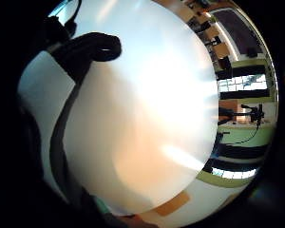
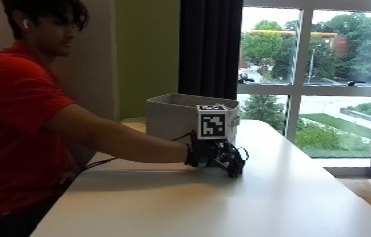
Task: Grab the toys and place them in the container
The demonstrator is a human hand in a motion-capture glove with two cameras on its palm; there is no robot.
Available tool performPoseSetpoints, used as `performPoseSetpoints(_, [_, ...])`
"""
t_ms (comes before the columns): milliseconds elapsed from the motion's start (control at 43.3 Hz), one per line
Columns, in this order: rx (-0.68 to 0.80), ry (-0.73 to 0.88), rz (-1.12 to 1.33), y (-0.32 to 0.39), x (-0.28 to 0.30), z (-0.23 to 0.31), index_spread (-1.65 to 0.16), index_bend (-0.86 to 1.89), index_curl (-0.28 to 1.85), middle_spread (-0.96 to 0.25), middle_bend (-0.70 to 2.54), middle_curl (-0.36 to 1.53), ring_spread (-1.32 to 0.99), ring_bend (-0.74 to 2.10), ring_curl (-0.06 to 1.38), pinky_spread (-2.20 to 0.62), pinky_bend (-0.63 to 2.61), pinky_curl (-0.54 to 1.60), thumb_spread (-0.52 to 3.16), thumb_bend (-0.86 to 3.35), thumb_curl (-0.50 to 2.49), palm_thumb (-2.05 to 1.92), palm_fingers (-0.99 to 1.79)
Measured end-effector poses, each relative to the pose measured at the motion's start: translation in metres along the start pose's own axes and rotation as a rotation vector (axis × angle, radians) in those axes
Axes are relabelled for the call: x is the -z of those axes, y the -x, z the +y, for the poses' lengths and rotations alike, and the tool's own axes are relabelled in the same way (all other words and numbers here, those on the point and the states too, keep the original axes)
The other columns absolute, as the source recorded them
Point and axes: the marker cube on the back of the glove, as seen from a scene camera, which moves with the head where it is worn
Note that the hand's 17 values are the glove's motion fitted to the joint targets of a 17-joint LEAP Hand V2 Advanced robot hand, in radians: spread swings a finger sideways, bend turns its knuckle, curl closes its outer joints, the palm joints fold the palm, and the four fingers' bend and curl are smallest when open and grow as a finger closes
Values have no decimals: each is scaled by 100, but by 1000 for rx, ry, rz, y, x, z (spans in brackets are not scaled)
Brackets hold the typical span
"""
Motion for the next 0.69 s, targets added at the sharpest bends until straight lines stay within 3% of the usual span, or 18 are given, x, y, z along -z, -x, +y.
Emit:
performPoseSetpoints(69, [21, -23, 11, -1, 0, -2, -45, 28, 27, -25, 45, 35, -19, 70, 37, -1, 83, 28, 131, 8, 37, 25, 49])
performPoseSetpoints(92, [27, -35, 11, -1, 0, -2, -45, 28, 27, -25, 39, 33, -18, 65, 34, 2, 84, 27, 131, 6, 37, 22, 38])
performPoseSetpoints(115, [30, -51, 6, 0, 0, -3, -45, 27, 28, -27, 47, 37, -22, 72, 38, -3, 82, 28, 132, 9, 38, 26, 49])
performPoseSetpoints(162, [32, -94, -8, 2, 1, -5, -44, 17, 25, -30, 44, 36, -29, 84, 40, -19, 98, 31, 132, 11, 41, 32, 76])
performPoseSetpoints(208, [38, -140, -6, 4, 2, -7, -44, 14, 23, -31, 41, 35, -34, 86, 39, -27, 103, 31, 128, 13, 44, 37, 83])
performPoseSetpoints(369, [93, -335, 30, 9, 8, -18, -44, 22, 28, -37, 52, 42, -42, 95, 45, -38, 101, 35, 106, 13, 54, 49, 113])
performPoseSetpoints(462, [127, -328, 23, 10, 14, -24, -44, 40, 36, -35, 74, 50, -41, 103, 49, -40, 88, 34, 95, 10, 58, 48, 139])
performPoseSetpoints(692, [88, -310, -51, 6, 56, -17, -39, 72, 53, -30, 97, 60, -39, 112, 53, -42, 84, 36, 75, 5, 68, 49, 137])
